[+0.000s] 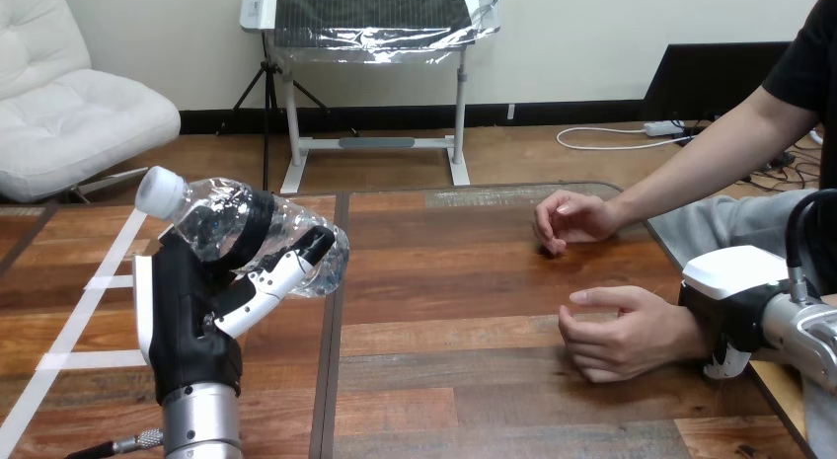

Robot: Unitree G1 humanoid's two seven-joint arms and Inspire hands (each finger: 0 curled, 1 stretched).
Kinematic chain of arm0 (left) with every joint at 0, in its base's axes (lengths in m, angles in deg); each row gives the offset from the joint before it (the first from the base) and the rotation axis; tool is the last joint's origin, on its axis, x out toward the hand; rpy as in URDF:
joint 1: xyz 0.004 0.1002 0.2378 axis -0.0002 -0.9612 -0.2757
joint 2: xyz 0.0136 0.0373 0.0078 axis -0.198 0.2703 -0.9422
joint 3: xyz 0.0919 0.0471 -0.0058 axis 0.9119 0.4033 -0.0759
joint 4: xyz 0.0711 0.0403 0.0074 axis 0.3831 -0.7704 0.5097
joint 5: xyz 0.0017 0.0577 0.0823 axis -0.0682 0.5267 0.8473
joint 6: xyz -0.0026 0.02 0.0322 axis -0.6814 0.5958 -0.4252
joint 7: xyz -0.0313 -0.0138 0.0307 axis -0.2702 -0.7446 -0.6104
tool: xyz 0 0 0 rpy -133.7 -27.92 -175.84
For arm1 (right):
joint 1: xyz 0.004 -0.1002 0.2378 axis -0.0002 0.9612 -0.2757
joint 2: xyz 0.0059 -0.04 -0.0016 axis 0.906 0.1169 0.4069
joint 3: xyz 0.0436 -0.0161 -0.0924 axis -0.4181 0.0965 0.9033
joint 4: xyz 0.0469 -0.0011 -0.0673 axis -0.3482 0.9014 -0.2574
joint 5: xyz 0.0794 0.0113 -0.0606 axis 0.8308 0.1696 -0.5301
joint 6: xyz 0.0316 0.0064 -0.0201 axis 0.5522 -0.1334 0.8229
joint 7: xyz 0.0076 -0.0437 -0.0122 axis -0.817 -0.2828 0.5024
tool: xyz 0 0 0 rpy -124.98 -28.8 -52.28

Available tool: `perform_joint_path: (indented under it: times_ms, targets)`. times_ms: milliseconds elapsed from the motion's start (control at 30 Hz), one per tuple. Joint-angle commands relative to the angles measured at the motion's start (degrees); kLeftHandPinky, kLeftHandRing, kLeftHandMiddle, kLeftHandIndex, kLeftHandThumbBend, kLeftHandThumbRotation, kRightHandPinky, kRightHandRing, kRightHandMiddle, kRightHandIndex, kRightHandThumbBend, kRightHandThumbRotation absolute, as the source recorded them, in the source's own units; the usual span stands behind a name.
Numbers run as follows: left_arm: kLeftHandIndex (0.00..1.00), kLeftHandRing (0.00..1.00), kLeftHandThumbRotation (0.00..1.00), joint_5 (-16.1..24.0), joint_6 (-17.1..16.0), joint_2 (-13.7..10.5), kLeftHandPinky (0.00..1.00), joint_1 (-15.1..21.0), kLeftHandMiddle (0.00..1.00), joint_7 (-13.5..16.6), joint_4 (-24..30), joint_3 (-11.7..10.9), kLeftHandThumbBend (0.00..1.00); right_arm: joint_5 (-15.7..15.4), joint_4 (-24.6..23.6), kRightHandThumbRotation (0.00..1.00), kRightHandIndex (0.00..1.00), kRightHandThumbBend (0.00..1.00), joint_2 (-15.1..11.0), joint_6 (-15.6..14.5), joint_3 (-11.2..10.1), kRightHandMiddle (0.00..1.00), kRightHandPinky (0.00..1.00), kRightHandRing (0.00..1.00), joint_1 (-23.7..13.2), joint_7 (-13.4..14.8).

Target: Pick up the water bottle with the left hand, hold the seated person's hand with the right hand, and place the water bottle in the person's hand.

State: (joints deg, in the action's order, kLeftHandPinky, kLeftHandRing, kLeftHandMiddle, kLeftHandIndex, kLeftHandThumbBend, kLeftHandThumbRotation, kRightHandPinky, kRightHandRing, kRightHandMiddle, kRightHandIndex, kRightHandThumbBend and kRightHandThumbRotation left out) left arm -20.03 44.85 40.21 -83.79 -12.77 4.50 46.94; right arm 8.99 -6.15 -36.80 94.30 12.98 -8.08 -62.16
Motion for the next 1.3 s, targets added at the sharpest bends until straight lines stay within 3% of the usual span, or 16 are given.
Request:
perform_joint_path:
  times_ms: [0, 100, 300, 667, 1267]
  targets:
    - [0.49, 0.43, 0.00, -0.05, -0.93, -0.03, 0.40, 2.67, 0.47, -0.82, 2.84, 0.43, 0.64, 2.30, 0.52, 0.00, 0.60, 0.72, 1.67, 1.22, -1.13, 0.50, 0.28, 0.40, 2.25, 1.19]
    - [0.49, 0.43, 0.00, 0.04, -0.89, -0.10, 0.40, 2.81, 0.48, -1.02, 2.63, 0.38, 0.64, 3.18, 0.05, 0.00, 0.56, 0.72, 1.46, 1.21, -1.74, 0.49, 0.26, 0.38, 2.09, 0.84]
    - [0.49, 0.43, 0.00, -0.14, -0.84, 0.02, 0.40, 3.09, 0.47, -1.35, 2.50, 0.42, 0.64, 5.14, -0.48, 0.00, 0.56, 0.70, 1.39, 0.63, -3.34, 0.47, 0.24, 0.36, 1.78, 1.04]
    - [0.49, 0.43, 0.00, -0.13, -0.65, 0.47, 0.40, 3.56, 0.47, -1.58, 2.32, 0.60, 0.63, 6.75, -1.36, 0.00, 0.40, 0.70, 0.75, 1.03, -4.89, 0.39, 0.19, 0.28, 0.88, 2.19]
    - [0.49, 0.42, 0.00, -0.83, -1.40, 0.81, 0.39, 4.46, 0.47, -2.91, 1.55, 0.83, 0.62, 9.22, -4.61, 0.00, 0.34, 0.71, -1.26, 3.18, -8.00, 0.34, 0.15, 0.24, -0.21, 2.64]
